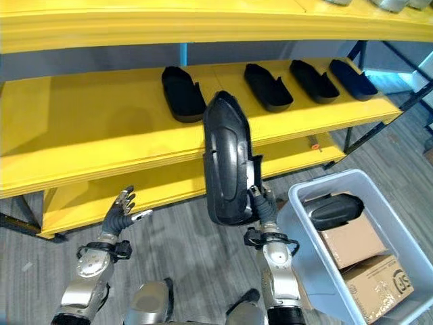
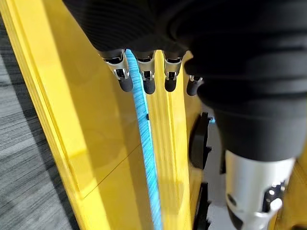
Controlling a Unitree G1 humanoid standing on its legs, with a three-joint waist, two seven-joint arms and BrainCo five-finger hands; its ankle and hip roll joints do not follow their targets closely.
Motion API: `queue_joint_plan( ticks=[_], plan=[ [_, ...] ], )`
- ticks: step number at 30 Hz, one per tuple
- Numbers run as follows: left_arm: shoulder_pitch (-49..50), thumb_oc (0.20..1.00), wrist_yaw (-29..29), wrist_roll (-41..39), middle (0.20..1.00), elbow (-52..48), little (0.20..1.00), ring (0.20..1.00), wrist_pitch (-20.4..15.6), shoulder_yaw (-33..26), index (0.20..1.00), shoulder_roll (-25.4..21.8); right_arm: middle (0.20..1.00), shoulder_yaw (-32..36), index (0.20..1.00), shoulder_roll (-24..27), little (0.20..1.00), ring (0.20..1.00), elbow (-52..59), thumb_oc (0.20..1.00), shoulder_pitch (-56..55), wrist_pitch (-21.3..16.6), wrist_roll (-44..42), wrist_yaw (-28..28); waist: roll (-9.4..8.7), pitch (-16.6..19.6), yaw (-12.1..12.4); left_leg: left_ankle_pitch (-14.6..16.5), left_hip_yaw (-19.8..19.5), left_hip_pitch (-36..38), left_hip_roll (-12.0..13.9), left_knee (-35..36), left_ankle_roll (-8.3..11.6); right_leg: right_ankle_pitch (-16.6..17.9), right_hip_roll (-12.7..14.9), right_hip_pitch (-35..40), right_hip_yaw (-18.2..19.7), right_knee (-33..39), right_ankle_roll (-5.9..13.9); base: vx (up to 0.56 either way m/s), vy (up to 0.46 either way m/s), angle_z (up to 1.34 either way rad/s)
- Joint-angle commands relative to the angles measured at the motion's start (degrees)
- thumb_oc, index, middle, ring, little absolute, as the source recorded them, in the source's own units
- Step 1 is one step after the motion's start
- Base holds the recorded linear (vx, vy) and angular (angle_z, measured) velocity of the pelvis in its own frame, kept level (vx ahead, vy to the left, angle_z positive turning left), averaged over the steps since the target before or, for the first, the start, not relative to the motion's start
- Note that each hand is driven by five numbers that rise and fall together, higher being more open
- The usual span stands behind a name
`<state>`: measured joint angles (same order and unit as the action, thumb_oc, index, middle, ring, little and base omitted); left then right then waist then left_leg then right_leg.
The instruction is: Move parts from the plastic box to the shelf.
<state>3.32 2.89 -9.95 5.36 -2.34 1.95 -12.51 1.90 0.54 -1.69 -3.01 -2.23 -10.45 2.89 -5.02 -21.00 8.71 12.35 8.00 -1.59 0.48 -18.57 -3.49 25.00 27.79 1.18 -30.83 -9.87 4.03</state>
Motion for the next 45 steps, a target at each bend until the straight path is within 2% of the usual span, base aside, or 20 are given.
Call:
queue_joint_plan(
  ticks=[1,2,4,5,6,9,15,22,23,24,26,27,28,29,31,33,35,38,42,45],
  plan=[
    [-3.2,1.0,1.6,1.9,1.0,-5.8,1.0,1.0,-2.9,1.2,1.0,-1.2,0.2,0.6,0.2,3.3,0.2,0.2,9.0,0.2,2.1,-3.9,-1.7,-0.5,3.89,0.9,-3.4,-10.4,-3.3,8.6,0.7,22.7,3.64,-17.8,-11.9,-2.5,13.7,-5.7,2.22,0.15,0.184,1.19],
    [-4.3,1.0,1.7,1.9,1.0,-5.2,1.0,1.0,-2.8,1.8,1.0,-1.2,0.2,1.1,0.2,3.5,0.2,0.2,9.5,0.2,1.3,-3.8,-1.9,-0.6,3.76,0.6,-5.0,-10.7,-5.1,8.7,0.2,23.3,3.45,-19.7,-17.1,-5.2,19.2,-6.0,1.38,0.17,0.149,1.22],
    [-5.4,1.0,1.6,1.4,1.0,-4.8,1.0,1.0,-2.5,2.4,1.0,-1.2,0.2,2.0,0.2,4.6,0.2,0.2,9.8,0.2,0.0,-3.8,-2.0,-0.6,3.25,0.0,-6.8,-10.5,-7.8,8.5,-0.7,23.6,3.31,-20.7,-22.7,-8.4,24.4,-4.3,0.97,0.12,0.06,1.12],
    [-5.5,1.0,1.6,1.4,1.0,-4.8,1.0,1.0,-2.5,2.4,1.0,-1.2,0.2,2.0,0.2,4.6,0.2,0.2,9.8,0.2,0.0,-3.8,-2.0,-0.6,3.26,0.2,-6.8,-10.6,-7.8,8.3,-0.7,23.6,3.31,-20.5,-22.7,-8.5,24.4,-4.1,0.95,0.14,0.034,1.3],
    [-5.8,1.0,1.3,1.1,1.0,-5.0,1.0,1.0,-2.3,2.6,1.0,-1.2,0.2,3.4,0.2,5.0,0.2,0.2,10.7,0.2,-1.3,-3.7,-2.1,-1.1,2.53,-0.6,-8.0,-10.4,-9.4,8.2,-2.0,23.6,3.09,-18.9,-25.7,-12.2,26.6,-0.6,1.22,0.16,0.033,1.01],
    [-5.6,1.0,0.7,1.8,1.0,-4.4,1.0,1.0,-2.1,2.7,1.0,-0.6,0.2,5.6,0.2,4.4,0.2,0.2,12.1,0.2,-4.3,-3.6,-2.1,-2.7,1.51,-0.9,-10.6,-8.8,-13.0,10.2,-4.4,23.6,2.68,-14.0,-27.6,-16.2,26.3,8.0,1.94,0.25,-0.01,0.66],
    [-4.9,1.0,0.7,2.6,1.0,-5.6,1.0,1.0,-2.0,2.9,1.0,-0.1,0.2,6.5,0.2,5.2,0.2,0.2,13.0,0.2,-6.5,-3.9,-2.5,-3.2,1.03,0.8,-11.8,-6.8,-15.0,13.6,-6.8,23.6,2.46,-10.4,-26.5,-12.5,24.5,11.7,2.27,0.21,-0.051,0.73],
    [-4.6,1.0,0.3,1.7,1.0,-5.5,1.0,1.0,-1.9,4.2,1.0,1.4,0.2,6.4,0.2,6.0,0.2,0.2,12.1,0.2,-6.4,-4.2,-3.3,-2.6,3.35,5.3,-11.8,-7.2,-15.7,16.4,-5.4,22.8,3.81,-12.9,-28.0,-7.7,23.6,11.2,-0.19,0.18,-0.094,0.21],
    [-4.7,1.0,0.3,1.5,1.0,-5.5,1.0,1.0,-1.9,4.3,1.0,1.6,0.2,6.3,0.2,6.3,0.2,0.2,11.9,0.2,-6.2,-4.2,-3.3,-2.4,3.6,5.6,-11.9,-6.9,-15.2,16.0,-5.7,20.0,4.24,-13.2,-28.2,-6.9,23.7,11.4,-0.46,0.21,-0.077,0.45],
    [-4.6,1.0,0.1,0.9,1.0,-5.5,1.0,1.0,-1.8,4.7,1.0,2.1,0.2,6.3,0.2,7.0,0.2,0.2,12.2,0.2,-5.9,-4.4,-3.4,-2.2,3.72,5.6,-12.0,-7.9,-13.1,12.4,-6.9,9.3,7.19,-13.5,-27.9,-4.0,23.9,12.9,-0.78,0.17,-0.087,0.39],
    [-4.4,1.0,-0.1,0.3,1.0,-5.4,1.0,1.0,-2.0,5.3,1.0,2.8,0.2,6.5,0.2,7.8,0.2,0.2,11.9,0.2,-5.9,-4.4,-3.6,-1.9,3.05,4.8,-11.7,-9.4,-9.7,6.0,-7.9,-3.6,10.04,-13.5,-26.5,-1.2,23.7,13.8,-0.86,0.1,-0.073,0.31],
    [-4.3,1.0,-0.2,0.0,1.0,-5.3,1.0,1.0,-2.1,5.7,1.0,3.0,0.2,6.6,0.2,8.0,0.2,0.2,11.9,0.2,-5.4,-4.4,-3.8,-1.5,2.59,4.2,-11.6,-9.6,-7.0,3.2,-7.0,-8.7,10.48,-13.6,-25.7,0.1,23.4,14.1,-1.05,0.09,-0.094,0.27],
    [-3.8,1.0,-0.7,-0.5,1.0,-5.1,1.0,1.0,-2.0,6.0,1.0,3.0,0.2,6.6,0.2,7.7,0.2,0.2,11.8,0.2,-5.3,-4.2,-4.2,-1.5,2.37,3.9,-10.8,-8.9,-5.7,0.6,-5.7,-11.1,9.38,-14.6,-25.7,1.8,24.0,14.7,-1.71,0.09,-0.102,0.16],
    [-3.5,1.0,-0.7,-0.5,1.0,-5.0,1.0,1.0,-1.9,5.8,1.0,2.8,0.2,6.9,0.2,7.5,0.2,0.2,12.2,0.2,-5.6,-4.1,-3.8,-1.3,1.88,4.1,-11.1,-8.8,-4.4,0.0,-2.1,-9.2,8.01,-15.1,-25.1,2.0,24.1,14.8,-1.7,0.13,-0.074,0.1],
    [-2.7,1.0,-1.3,-1.0,1.0,-5.2,1.0,1.0,-1.4,5.9,1.0,2.5,0.2,8.0,0.2,6.7,0.2,0.2,12.7,0.2,-6.5,-3.9,-3.8,-1.7,1.58,5.0,-11.8,-8.7,-1.9,2.7,6.2,0.2,6.13,-16.7,-24.2,2.7,24.0,14.9,-1.68,0.12,0.013,0.04],
    [-2.4,1.0,-1.6,-1.1,1.0,-5.8,1.0,1.0,-1.3,5.5,1.0,2.0,0.2,8.9,0.2,6.2,0.2,0.2,12.3,0.2,-7.2,-3.7,-3.4,-1.8,1.75,5.7,-11.6,-12.4,-3.1,5.0,10.7,11.5,6.63,-18.6,-24.1,3.3,24.6,14.9,-1.24,0.13,0.066,0.2],
    [-2.0,1.0,-1.7,-1.4,1.0,-6.5,1.0,1.0,-1.2,5.1,1.0,1.9,0.2,9.4,0.2,5.7,0.2,0.2,12.1,0.2,-7.6,-3.4,-3.3,-1.8,2.58,6.5,-11.9,-16.7,-2.4,6.7,14.7,18.3,7.96,-19.9,-24.3,4.1,24.7,14.9,-1.18,0.14,0.123,0.02],
    [-1.8,1.0,-2.5,-1.2,1.0,-6.8,1.0,1.0,-1.2,5.9,1.0,2.2,0.2,8.5,0.2,4.1,0.2,0.2,12.8,0.2,-8.5,-3.3,-2.9,-2.3,4.59,7.7,-11.6,-15.4,-0.2,10.1,13.3,20.9,10.24,-20.7,-23.8,7.4,25.1,14.9,-0.43,0.17,0.207,-0.2],
    [-0.4,1.0,-2.6,-1.2,1.0,-7.2,1.0,1.0,-1.7,4.7,1.0,0.7,0.2,7.2,0.2,2.0,0.2,0.2,12.5,0.2,-8.6,-2.8,-4.1,-3.7,4.32,8.4,-10.3,-13.6,2.3,12.6,9.8,23.3,9.51,-20.3,-21.4,7.5,25.7,14.9,1.18,0.09,0.287,-0.13],
    [0.0,1.0,-2.7,-1.4,1.0,-7.3,1.0,1.0,-1.9,4.1,1.0,0.7,0.2,7.0,0.2,1.5,0.2,0.2,12.2,0.2,-8.3,-2.5,-4.2,-4.3,3.9,8.9,-9.9,-13.0,3.2,12.4,8.8,23.1,8.91,-20.1,-20.7,7.1,26.0,14.9,1.7,0.01,0.15,-0.13]
  ],
)
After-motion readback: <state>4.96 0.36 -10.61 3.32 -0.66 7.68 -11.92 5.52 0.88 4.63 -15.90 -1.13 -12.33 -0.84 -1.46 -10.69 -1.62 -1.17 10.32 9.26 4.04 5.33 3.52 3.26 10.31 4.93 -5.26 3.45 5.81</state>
